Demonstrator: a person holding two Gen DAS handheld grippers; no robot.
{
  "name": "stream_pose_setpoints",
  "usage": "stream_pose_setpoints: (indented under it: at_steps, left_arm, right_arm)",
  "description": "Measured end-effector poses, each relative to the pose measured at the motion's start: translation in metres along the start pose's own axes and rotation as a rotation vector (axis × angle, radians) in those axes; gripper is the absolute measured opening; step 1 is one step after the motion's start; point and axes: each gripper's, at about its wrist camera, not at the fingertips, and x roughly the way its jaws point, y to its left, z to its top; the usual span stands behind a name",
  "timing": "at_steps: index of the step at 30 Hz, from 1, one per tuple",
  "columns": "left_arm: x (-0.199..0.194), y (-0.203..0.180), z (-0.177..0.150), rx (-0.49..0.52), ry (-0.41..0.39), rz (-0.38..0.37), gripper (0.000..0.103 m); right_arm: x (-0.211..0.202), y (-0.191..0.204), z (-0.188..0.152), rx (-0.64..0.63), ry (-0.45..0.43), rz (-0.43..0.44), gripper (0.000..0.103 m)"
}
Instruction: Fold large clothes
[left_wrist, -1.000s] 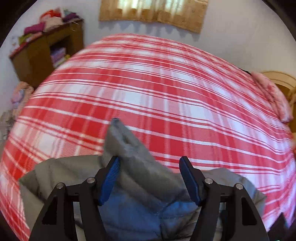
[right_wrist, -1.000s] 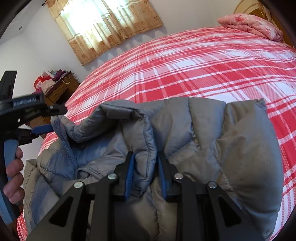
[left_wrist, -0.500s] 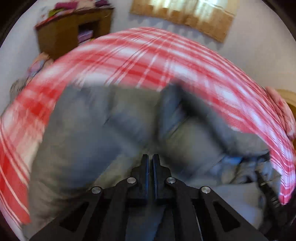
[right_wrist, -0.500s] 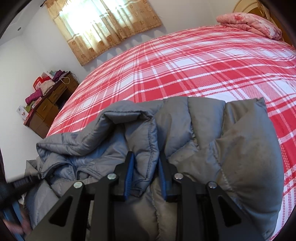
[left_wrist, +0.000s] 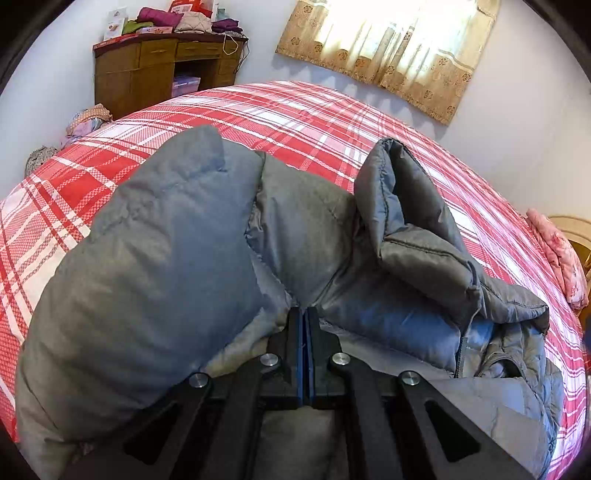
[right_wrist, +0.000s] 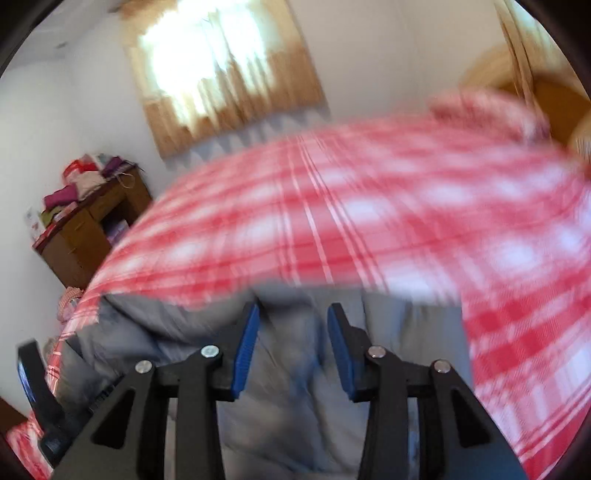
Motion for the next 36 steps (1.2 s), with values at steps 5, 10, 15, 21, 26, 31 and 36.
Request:
stream_pose_setpoints:
  at_steps: [5,10,15,21,26,31,36]
  left_arm:
    - [-0.003,0.005,-0.004,-0.024,0.002,-0.029,0.003]
    - [-0.002,0.007,-0.003,-0.027,0.004,-0.038,0.003]
    - [-0.026,0.010,-0.001,0.004,0.002,-0.045,0.003]
    - [-0.088,-0.010,0.040,0.062,-0.158,-0.099,0.003]
    - [-0.049,-0.082,0.096,0.174,-0.086,-0.097,0.003]
    - [0.017,-0.068,0.068,0.144,0.084,0.074,0.003]
    - [0.029,-0.034,0.027,0.100,0.030,-0.020,0.003]
  right_arm:
    - [0.069,0.014,0.016,0.011,0.201,0.001,0.041]
    - [0.087,0.000,-0.042,-0.040,0.321,0.038,0.042]
    - [0.077,-0.005,-0.058,-0.060,0.239,0.064,0.042]
    - [0.075,-0.002,-0.061,-0.079,0.215,0.051,0.042]
    - [0.076,-0.002,-0.059,-0.066,0.202,0.064,0.042]
    - [0.075,-0.007,-0.059,-0.039,0.201,0.093,0.043]
    - [0.075,-0.012,-0.058,-0.009,0.202,0.126,0.044]
